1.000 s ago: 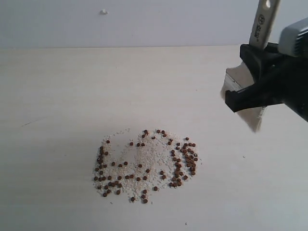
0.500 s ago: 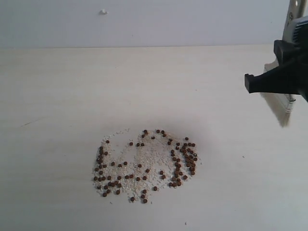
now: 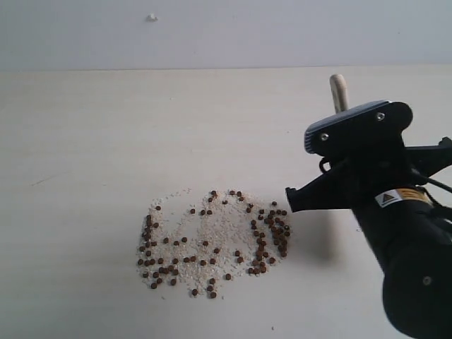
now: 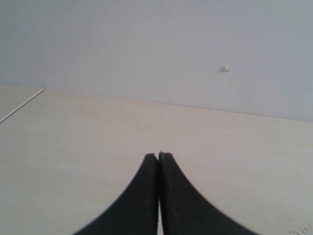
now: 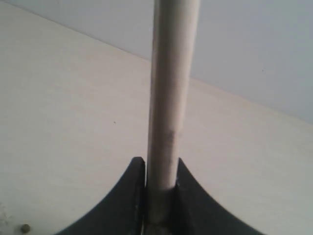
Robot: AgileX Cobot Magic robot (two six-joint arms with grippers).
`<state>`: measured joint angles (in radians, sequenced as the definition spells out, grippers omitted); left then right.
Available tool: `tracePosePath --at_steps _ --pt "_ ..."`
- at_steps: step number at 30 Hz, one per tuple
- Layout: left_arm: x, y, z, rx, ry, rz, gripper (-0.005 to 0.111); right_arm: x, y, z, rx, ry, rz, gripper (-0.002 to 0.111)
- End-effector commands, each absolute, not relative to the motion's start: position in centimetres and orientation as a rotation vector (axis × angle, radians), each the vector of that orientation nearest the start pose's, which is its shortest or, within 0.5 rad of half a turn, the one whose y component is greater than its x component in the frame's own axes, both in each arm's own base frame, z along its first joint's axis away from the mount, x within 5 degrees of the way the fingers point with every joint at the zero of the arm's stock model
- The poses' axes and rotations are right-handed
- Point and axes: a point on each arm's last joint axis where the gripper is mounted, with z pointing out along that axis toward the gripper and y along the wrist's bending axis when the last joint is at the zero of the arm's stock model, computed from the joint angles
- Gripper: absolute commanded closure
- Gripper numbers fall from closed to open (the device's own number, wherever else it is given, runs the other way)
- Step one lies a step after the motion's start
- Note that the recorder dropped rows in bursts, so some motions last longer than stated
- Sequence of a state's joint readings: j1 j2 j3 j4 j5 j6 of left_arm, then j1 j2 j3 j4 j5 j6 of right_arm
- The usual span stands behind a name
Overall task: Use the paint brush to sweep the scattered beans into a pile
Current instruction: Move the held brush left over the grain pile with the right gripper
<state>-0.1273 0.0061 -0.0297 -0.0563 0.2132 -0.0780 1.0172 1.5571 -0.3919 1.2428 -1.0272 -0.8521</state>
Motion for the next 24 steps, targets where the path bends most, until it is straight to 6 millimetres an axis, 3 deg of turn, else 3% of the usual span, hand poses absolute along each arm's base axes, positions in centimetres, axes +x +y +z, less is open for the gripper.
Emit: tracePosePath --at_steps 1,13,24 --pt "5.4 -0.8 20.3 -0.007 1.675 -0.216 0.107 17.6 17.1 16.7 -0.29 1.853 -0.273 0.108" --pt "5.4 -0.8 20.3 -0.004 1.675 -0.219 0.107 19.4 20.8 13.3 -0.239 1.875 -0.461 0.108" --pt "5.4 -1.0 20.3 0.024 1.676 -0.244 0.107 20.4 24.0 12.5 -0.23 1.965 -0.342 0.108"
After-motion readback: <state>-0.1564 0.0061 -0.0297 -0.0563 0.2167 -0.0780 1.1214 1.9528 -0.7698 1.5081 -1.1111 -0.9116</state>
